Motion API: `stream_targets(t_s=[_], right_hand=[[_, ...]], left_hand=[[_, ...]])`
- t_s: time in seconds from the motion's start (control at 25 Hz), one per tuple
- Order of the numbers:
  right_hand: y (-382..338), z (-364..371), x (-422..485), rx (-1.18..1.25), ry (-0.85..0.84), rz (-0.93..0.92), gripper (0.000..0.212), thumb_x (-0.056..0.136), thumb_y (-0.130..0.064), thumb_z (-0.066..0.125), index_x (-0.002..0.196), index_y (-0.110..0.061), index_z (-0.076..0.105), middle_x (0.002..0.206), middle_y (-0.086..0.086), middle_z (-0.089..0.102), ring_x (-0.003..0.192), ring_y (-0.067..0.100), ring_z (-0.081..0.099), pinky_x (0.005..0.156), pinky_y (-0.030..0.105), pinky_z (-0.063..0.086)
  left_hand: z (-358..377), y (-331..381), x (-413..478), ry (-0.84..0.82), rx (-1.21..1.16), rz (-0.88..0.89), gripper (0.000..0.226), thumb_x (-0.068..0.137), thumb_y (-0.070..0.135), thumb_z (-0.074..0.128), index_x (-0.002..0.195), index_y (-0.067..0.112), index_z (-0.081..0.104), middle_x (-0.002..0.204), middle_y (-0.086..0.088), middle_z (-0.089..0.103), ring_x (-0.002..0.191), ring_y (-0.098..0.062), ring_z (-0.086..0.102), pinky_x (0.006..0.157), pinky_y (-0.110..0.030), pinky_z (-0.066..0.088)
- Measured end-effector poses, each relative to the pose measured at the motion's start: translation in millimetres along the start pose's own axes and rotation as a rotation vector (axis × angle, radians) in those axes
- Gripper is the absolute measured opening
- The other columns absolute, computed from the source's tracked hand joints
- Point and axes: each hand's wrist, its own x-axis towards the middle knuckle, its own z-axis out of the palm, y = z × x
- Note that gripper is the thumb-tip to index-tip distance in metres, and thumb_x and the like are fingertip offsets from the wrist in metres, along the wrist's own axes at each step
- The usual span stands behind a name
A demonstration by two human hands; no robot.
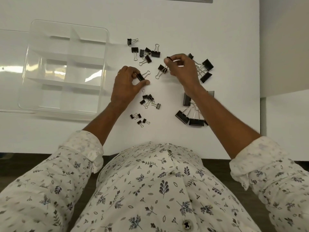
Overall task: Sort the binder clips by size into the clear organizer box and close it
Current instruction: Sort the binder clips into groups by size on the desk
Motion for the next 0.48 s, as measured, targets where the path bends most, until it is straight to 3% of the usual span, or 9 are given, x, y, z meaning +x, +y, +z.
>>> stream_targets(t_s=[0.2, 0.32, 0.48], right_hand=[[3, 12, -8, -0.048, 0.004, 0.085, 0.041, 0.083, -0.041, 0.085, 0.097, -0.005, 0.070, 0.082, 0.012, 0.078, 0.066, 0.013, 0.073, 0.070, 0.027, 0.063], [-2, 32, -8, -0.138, 0.003, 0.078, 0.038, 0.088, -0.040, 0.080, 0.092, -0.003, 0.069, 0.076, 0.005, 0.076, 0.058, 0.009, 0.072, 0.066, 0.030, 0.065], [-4, 47, -8, -0.269, -0.047, 0.070, 0.040, 0.091, -0.047, 0.075, 0.091, -0.007, 0.070, 0.075, 0.000, 0.076, 0.060, 0.012, 0.075, 0.074, 0.040, 0.066]], left_hand=[[-2, 6, -4, -0.032, -0.030, 0.035, 0.049, 0.082, 0.050, 0.081, 0.115, 0.019, 0.066, 0.111, 0.004, 0.057, 0.093, -0.003, 0.050, 0.079, -0.005, 0.041], [-5, 1, -6, -0.034, -0.021, 0.029, 0.044, 0.086, 0.045, 0.078, 0.119, 0.018, 0.066, 0.116, 0.000, 0.058, 0.098, -0.010, 0.055, 0.085, -0.013, 0.046], [-9, -8, -7, 0.002, 0.006, 0.009, 0.050, 0.085, 0.047, 0.079, 0.124, 0.019, 0.065, 0.119, 0.000, 0.057, 0.106, -0.016, 0.057, 0.092, -0.030, 0.053]])
